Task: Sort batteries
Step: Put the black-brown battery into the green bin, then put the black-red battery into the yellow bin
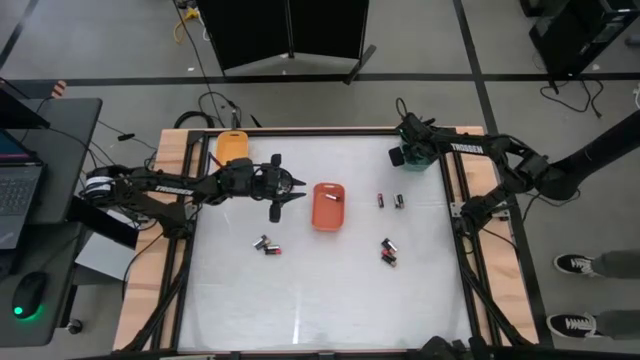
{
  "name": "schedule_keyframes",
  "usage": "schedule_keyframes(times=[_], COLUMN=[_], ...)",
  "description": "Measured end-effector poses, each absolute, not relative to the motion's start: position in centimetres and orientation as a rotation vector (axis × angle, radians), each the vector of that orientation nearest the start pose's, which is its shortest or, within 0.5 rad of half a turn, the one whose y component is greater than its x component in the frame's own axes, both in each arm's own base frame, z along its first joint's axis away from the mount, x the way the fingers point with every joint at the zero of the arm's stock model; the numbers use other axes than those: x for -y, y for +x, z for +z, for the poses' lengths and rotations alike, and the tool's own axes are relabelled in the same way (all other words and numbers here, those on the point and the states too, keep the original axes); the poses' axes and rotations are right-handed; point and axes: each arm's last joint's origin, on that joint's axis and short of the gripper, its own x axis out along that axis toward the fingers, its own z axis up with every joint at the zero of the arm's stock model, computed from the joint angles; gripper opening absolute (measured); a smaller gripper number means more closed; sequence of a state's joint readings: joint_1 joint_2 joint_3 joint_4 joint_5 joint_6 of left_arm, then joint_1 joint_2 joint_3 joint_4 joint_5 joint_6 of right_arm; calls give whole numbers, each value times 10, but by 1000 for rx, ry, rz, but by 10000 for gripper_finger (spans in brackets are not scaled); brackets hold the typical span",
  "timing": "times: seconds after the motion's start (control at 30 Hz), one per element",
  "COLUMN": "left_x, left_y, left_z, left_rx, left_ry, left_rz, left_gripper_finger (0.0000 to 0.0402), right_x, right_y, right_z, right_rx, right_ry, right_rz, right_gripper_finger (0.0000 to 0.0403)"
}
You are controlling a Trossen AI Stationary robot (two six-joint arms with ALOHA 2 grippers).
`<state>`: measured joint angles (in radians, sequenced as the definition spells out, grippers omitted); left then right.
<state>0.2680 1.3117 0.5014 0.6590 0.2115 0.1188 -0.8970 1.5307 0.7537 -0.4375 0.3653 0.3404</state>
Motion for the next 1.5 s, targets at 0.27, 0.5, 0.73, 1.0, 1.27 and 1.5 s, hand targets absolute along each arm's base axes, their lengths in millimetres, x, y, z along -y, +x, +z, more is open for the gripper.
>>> schedule_keyframes(times=[0.27,0.5,0.73,1.0,1.27,1.5], left_x=[-63,-63,-62,-50,-31,-17], left_y=[252,252,250,234,211,187], left_z=[208,208,207,219,227,219], left_rx=[-151,-151,-182,-238,-344,-553], left_ry=[82,82,74,67,53,-28], left_rz=[47,47,42,-7,-73,-96], left_gripper_finger=[147,147,147,146,90,19], right_x=[203,177,131,74,18,-11], right_y=[149,155,178,215,237,247], right_z=[166,214,238,228,229,228], right_rx=[-1045,-1010,-887,-729,-572,-511], right_ry=[556,462,336,258,196,179], right_rz=[-1287,-1206,-1039,-811,-705,-613], right_gripper_finger=[113,61,16,10,9,10])
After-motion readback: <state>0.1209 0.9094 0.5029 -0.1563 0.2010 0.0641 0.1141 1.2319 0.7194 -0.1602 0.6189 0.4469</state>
